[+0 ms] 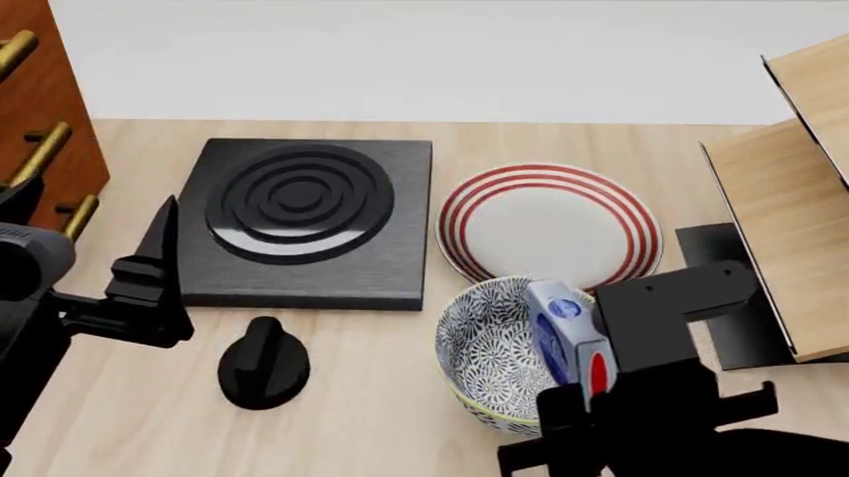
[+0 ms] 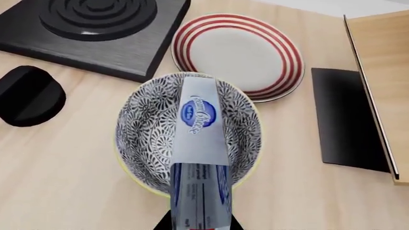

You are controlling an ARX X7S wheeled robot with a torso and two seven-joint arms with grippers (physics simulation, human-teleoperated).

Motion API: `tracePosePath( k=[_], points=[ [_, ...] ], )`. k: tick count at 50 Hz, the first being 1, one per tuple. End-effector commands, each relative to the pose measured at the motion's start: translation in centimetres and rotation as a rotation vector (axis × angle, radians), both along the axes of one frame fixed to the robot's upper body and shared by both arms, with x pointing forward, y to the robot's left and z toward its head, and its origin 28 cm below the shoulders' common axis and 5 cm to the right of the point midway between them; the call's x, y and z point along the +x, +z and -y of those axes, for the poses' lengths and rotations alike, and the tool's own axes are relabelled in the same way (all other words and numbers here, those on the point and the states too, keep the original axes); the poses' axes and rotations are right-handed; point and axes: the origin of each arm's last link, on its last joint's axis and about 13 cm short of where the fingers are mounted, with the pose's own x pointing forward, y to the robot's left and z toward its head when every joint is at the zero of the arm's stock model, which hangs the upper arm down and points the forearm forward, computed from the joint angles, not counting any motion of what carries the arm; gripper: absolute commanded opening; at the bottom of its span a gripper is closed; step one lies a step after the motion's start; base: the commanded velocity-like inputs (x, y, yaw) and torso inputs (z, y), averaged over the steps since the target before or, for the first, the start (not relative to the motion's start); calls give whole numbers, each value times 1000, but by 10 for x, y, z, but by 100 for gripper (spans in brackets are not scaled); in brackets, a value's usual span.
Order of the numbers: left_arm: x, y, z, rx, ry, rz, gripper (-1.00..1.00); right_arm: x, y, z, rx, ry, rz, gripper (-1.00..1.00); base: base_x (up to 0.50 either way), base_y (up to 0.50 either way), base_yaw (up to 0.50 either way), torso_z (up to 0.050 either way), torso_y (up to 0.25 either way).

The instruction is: Pick up the cream cheese and put it in the bowl.

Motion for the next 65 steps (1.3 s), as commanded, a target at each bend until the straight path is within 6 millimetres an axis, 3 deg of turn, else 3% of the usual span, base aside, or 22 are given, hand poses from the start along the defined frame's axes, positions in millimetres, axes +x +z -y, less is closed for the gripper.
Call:
tracePosePath(
  k=[1,41,65],
  points=[
    [2,-2,-1,2,3,-6,100,10,0,-3,-12,-9,-4,-100,0,0,0,0,0],
    [2,-3,-5,-4,3,-7,100,50,3,-18,-72,-28,-78,-100,0,0,0,0,1],
    [3,-4,-4,10,8,-8,100,66,-12,-24,-70,-19,-139,-100,0,0,0,0,0]
  ],
)
